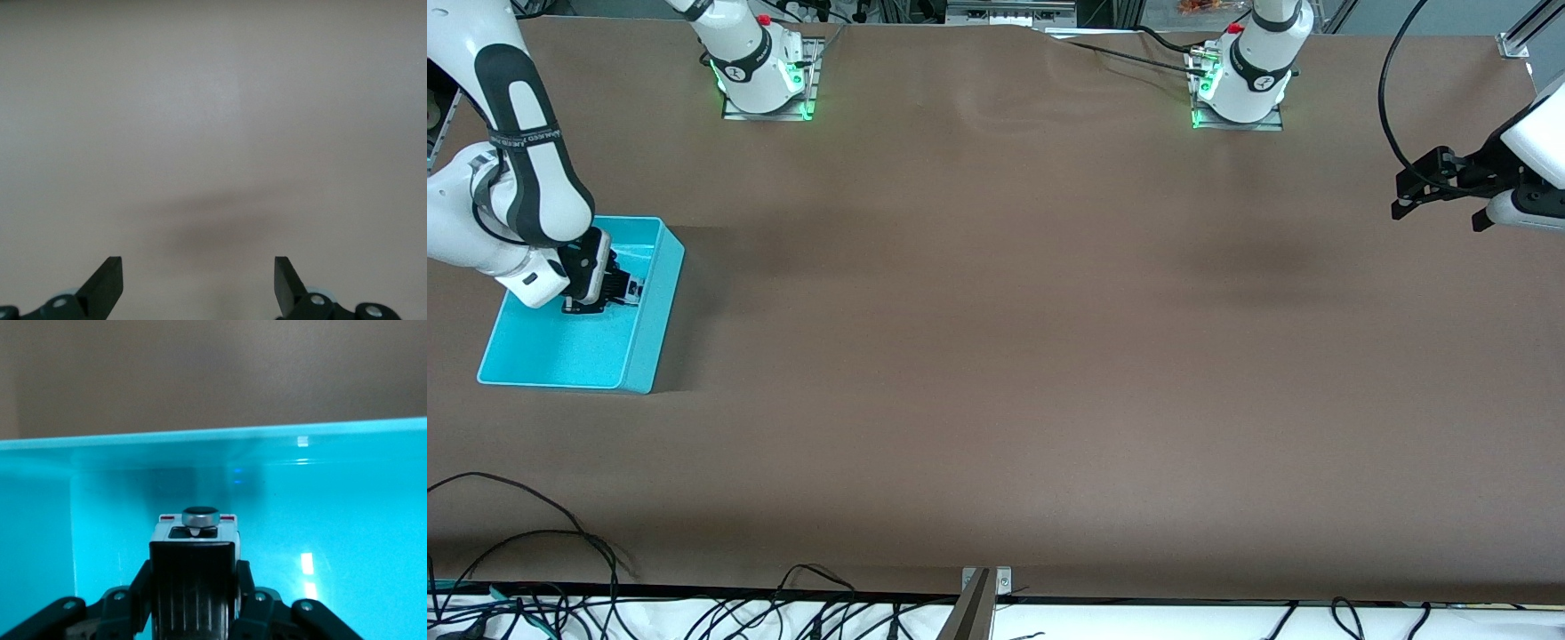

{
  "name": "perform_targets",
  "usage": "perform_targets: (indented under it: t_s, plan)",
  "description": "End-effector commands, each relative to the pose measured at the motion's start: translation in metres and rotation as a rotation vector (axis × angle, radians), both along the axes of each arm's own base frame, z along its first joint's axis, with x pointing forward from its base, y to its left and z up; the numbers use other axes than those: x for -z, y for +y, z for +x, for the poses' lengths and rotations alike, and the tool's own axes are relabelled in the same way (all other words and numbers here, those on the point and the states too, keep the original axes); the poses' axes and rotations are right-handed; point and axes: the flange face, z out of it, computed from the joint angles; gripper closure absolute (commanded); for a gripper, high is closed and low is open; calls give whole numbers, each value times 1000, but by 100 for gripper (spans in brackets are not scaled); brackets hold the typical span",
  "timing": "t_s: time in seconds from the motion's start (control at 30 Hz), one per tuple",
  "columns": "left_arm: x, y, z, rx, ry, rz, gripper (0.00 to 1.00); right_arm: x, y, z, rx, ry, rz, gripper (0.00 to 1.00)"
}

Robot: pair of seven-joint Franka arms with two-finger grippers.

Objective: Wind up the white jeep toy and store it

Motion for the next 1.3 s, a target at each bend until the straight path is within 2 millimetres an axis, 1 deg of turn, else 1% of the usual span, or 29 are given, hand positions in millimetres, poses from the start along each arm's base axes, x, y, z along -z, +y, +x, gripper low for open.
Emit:
perform_targets:
  t_s: [0.0,0.07,0.1,0.13,0.17,0.2,0.23,0.27,0.3,0.47,0.53,0.6,0.77,0.97,1.07,1.17,1.27]
  plan:
    - [-3,2,2,1,7,20,0,0,-11,-2,9,-18,11,72]
    - [-3,2,2,1,7,20,0,1,-10,-2,6,-17,11,66]
    - [-3,1,2,2,7,19,0,0,-10,-1,6,-18,11,58]
    - [-3,1,2,1,7,20,0,0,-10,-1,7,-18,11,45]
    - [-3,1,2,2,7,19,0,0,-10,-1,7,-18,11,27]
    - [-3,1,2,1,7,20,0,-1,-10,0,7,-21,11,17]
    - [-4,1,2,1,6,20,0,-1,-8,1,6,-22,13,11]
    - [-4,1,2,2,6,20,0,-3,-8,3,6,-25,13,1]
    - [-4,1,2,1,6,19,0,-4,-8,4,4,-24,15,0]
    - [-3,2,2,1,7,20,0,-6,-5,7,-3,-25,17,0]
    - [-4,1,2,2,6,19,0,-13,-2,11,-10,-32,21,0]
    - [-4,1,2,2,6,20,0,-24,0,20,-19,-32,31,0]
    - [-4,1,2,2,6,20,0,-59,5,47,-42,-21,64,0]
    - [-4,1,2,2,6,19,0,-104,20,77,-32,-23,81,0]
    - [-4,1,2,2,6,20,0,-129,33,90,10,-16,81,0]
    - [-4,1,2,2,6,20,0,-156,49,96,82,-2,79,0]
    - [-4,1,2,2,6,20,0,-180,69,102,167,2,62,0]
